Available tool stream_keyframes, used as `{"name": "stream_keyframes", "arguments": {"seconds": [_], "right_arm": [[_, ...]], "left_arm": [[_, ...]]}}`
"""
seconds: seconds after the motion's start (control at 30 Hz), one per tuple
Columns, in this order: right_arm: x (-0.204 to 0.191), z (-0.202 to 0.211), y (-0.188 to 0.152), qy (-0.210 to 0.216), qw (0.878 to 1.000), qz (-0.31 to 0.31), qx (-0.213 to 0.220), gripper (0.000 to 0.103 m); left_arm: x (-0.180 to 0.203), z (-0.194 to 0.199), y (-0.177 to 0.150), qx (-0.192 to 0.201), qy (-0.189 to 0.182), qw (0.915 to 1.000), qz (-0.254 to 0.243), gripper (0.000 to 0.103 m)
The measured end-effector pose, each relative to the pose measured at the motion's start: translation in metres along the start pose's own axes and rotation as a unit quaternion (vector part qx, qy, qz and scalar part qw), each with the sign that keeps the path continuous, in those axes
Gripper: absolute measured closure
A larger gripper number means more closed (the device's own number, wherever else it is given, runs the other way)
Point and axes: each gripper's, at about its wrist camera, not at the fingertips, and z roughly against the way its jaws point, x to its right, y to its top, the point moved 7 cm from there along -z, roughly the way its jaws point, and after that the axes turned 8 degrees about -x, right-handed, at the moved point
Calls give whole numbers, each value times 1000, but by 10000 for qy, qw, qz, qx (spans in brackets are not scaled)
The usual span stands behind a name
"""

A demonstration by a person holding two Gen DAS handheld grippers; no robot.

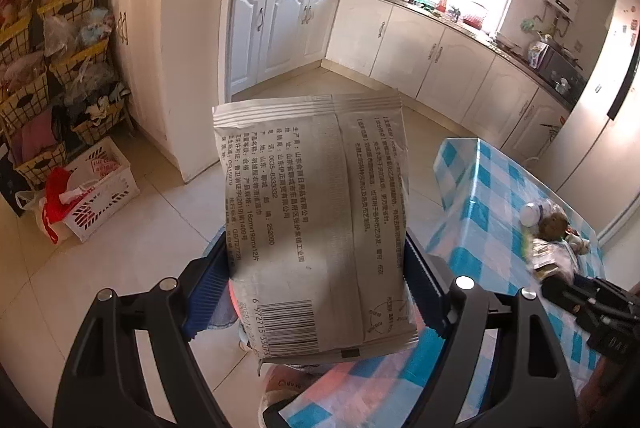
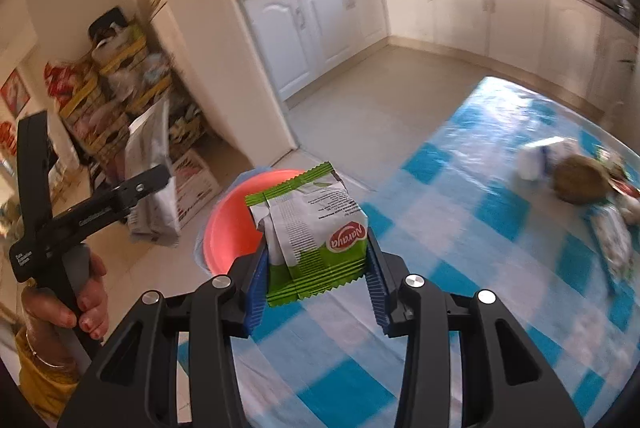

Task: Collect trash
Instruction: 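Carry paper bag and green packet to the bucket and release both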

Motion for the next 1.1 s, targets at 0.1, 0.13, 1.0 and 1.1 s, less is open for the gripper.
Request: {"name": "stream_keyframes", "arguments": {"seconds": [0.1, 0.13, 1.0, 1.1], "right_arm": [[-16, -27, 7, 51, 9995, 193, -240, 59], [-20, -34, 8, 65, 9992, 235, -305, 59], [-54, -141, 17, -186, 9900, 713, -1206, 38], [-53, -137, 18, -190, 9915, 634, -1122, 38]], "left_arm": [[-6, -16, 3, -114, -50, 9999, 83, 22], [-7, -20, 3, -149, -52, 9998, 99, 22], [-38, -135, -42, -1312, 271, 9908, 184, 22], [-39, -140, -46, -1370, 363, 9899, 98, 20]]}}
